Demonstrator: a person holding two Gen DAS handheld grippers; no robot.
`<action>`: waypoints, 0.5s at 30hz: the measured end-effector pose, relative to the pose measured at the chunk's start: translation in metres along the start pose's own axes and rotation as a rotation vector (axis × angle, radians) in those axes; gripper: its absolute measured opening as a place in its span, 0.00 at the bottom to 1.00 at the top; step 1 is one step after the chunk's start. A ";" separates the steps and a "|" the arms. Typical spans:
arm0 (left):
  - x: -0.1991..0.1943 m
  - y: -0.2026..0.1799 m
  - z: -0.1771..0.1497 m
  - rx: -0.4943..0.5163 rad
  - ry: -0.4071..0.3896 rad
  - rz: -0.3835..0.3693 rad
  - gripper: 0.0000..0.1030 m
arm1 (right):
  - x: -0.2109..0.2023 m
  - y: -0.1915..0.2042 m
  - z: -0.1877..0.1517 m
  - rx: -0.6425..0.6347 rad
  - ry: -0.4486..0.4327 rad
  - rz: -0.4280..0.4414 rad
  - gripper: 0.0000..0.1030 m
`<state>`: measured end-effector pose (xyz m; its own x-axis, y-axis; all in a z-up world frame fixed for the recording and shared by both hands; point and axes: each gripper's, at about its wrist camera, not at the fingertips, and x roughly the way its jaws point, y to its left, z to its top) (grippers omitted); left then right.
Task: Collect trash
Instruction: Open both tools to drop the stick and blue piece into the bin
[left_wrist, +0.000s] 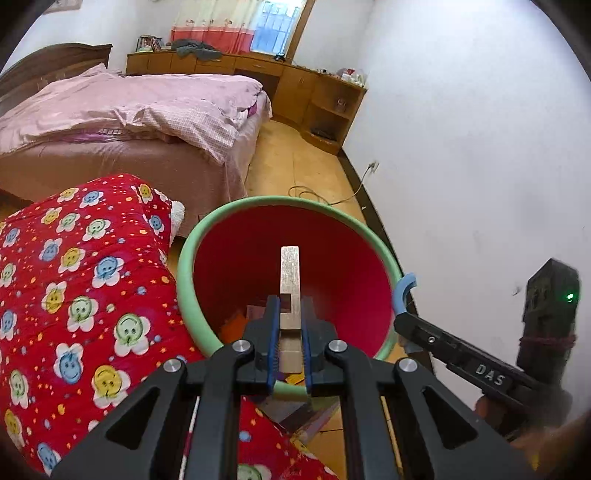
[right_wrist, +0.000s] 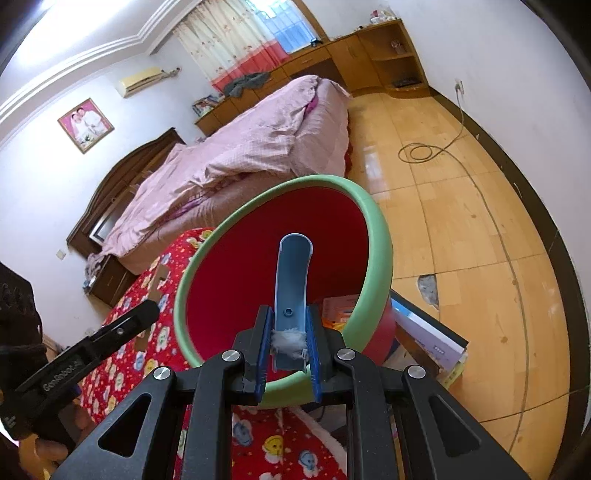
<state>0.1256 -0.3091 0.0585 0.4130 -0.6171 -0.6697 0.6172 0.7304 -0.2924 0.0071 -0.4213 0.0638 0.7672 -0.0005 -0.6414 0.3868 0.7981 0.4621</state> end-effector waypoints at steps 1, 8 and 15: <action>0.004 0.000 0.000 0.007 0.003 0.005 0.09 | 0.002 0.000 0.001 -0.004 0.003 0.000 0.17; 0.016 0.009 0.001 -0.014 0.026 0.019 0.19 | 0.021 0.002 0.004 -0.013 0.025 0.030 0.20; 0.000 0.024 -0.005 -0.054 -0.010 0.087 0.38 | 0.033 0.008 0.005 -0.058 0.042 0.010 0.28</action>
<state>0.1374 -0.2902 0.0482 0.4700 -0.5536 -0.6875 0.5418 0.7958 -0.2704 0.0383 -0.4174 0.0492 0.7483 0.0324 -0.6626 0.3478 0.8314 0.4334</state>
